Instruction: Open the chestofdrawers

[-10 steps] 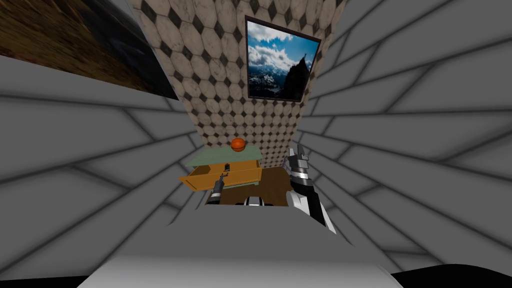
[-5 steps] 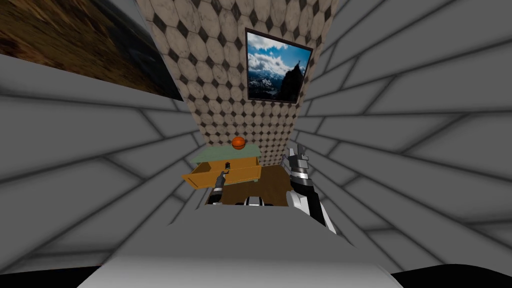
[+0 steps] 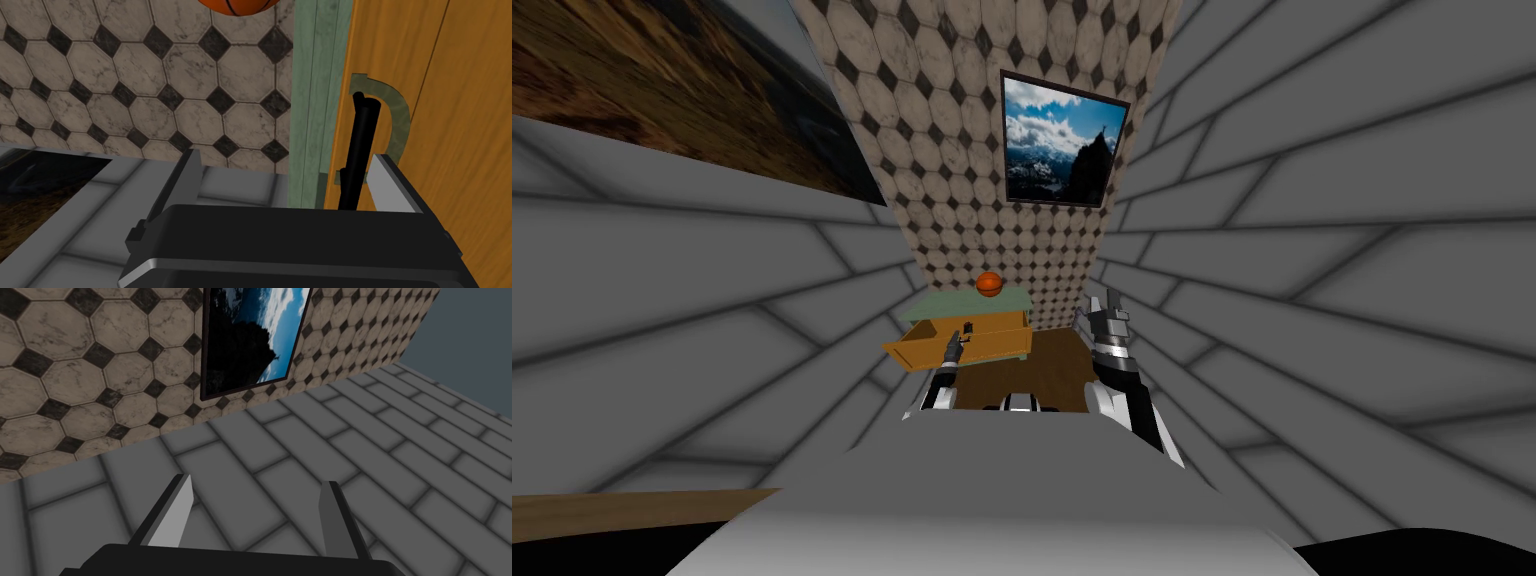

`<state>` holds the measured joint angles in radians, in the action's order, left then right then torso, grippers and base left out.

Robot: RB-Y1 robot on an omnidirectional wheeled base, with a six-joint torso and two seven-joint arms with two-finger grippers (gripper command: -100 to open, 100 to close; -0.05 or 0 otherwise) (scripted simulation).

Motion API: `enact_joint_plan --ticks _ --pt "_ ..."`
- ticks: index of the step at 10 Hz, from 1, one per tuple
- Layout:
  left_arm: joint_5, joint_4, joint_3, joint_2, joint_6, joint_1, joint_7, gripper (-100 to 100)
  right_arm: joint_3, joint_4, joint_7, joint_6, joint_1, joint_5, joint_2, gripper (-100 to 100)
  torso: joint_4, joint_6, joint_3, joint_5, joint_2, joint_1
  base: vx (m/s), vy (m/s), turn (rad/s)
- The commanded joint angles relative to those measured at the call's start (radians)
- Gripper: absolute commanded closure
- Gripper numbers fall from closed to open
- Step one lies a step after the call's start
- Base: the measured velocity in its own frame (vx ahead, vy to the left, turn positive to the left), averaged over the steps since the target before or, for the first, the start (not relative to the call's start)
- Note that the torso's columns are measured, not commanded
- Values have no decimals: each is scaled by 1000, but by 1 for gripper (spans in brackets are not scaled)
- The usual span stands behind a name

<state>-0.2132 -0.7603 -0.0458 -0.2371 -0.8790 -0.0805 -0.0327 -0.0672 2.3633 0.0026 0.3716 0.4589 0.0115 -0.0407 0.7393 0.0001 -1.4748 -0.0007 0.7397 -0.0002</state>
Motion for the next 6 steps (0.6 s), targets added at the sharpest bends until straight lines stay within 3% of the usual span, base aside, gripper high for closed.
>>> enact_joint_plan --ticks 1,3,5,6 --pt "-1 20 -7 -14 28 -46 -8 -100 0 0 0 0 0 0 0 0 -1 0 -2 1 -3 1 -50 -10 10" --pt "-2 8 -14 -30 74 -78 -17 -100 0 0 0 0 0 0 0 0 0 -2 -1 -1 -1 0 -73 -26 11" --pt "-1 33 -11 -27 62 -83 -20 -100 0 0 0 0 0 0 0 0 3 -2 1 -3 3 -2 -30 -13 2" --pt "-1 31 -11 -27 69 -81 -20 0 0 0 0 0 0 0 0 0 2 -1 1 -2 2 -2 0 0 0"
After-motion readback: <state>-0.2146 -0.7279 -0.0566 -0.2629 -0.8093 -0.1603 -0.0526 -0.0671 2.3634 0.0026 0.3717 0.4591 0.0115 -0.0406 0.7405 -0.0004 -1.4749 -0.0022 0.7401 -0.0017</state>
